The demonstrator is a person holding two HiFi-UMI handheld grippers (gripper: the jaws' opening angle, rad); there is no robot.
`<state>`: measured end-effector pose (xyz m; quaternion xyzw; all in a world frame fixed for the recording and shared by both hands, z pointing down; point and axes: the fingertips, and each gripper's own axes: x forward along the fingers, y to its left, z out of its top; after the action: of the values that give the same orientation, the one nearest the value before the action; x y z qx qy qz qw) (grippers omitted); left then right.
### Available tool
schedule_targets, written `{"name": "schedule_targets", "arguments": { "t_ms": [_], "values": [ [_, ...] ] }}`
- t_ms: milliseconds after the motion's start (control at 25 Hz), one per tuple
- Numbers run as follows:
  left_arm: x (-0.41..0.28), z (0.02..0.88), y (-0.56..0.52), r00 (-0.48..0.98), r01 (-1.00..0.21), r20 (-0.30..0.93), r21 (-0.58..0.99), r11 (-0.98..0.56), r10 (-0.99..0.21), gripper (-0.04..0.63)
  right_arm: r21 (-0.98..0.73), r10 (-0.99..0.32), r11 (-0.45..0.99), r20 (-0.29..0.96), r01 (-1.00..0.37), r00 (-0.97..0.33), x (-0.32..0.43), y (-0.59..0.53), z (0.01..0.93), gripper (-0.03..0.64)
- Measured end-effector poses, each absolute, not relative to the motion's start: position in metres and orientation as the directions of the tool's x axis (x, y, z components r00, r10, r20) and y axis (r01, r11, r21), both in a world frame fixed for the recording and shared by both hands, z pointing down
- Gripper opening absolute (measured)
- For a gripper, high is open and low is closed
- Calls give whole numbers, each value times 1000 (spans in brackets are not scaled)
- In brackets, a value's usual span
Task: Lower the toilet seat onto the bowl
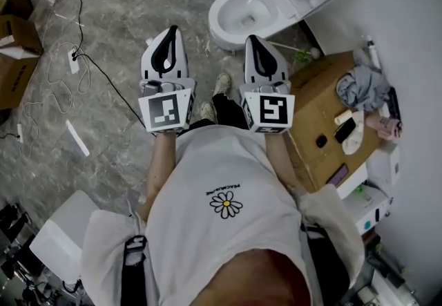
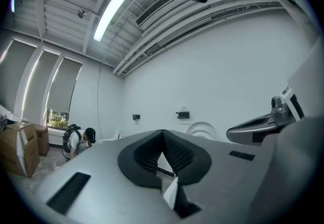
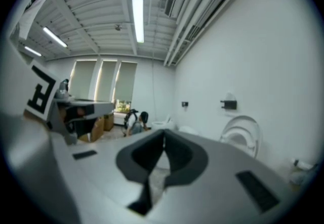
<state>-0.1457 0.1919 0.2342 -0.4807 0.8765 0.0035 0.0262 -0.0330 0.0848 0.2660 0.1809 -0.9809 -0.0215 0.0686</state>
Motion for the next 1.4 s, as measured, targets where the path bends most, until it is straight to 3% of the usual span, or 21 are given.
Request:
{"name": "schedule_targets", "arguments": {
  "t_ms": [640,1400],
  "values": [
    [-206,232,57,-462,-885,-37,-48,463,-886,18,-23,-415,908,105,-419,-904,-97,-45,272,31],
    [-200,239,-101,-236,-968,-55,-78,240,-970,18,-56,-645,758,83,-650,-759,-55,-182,285,31]
  ]
}}
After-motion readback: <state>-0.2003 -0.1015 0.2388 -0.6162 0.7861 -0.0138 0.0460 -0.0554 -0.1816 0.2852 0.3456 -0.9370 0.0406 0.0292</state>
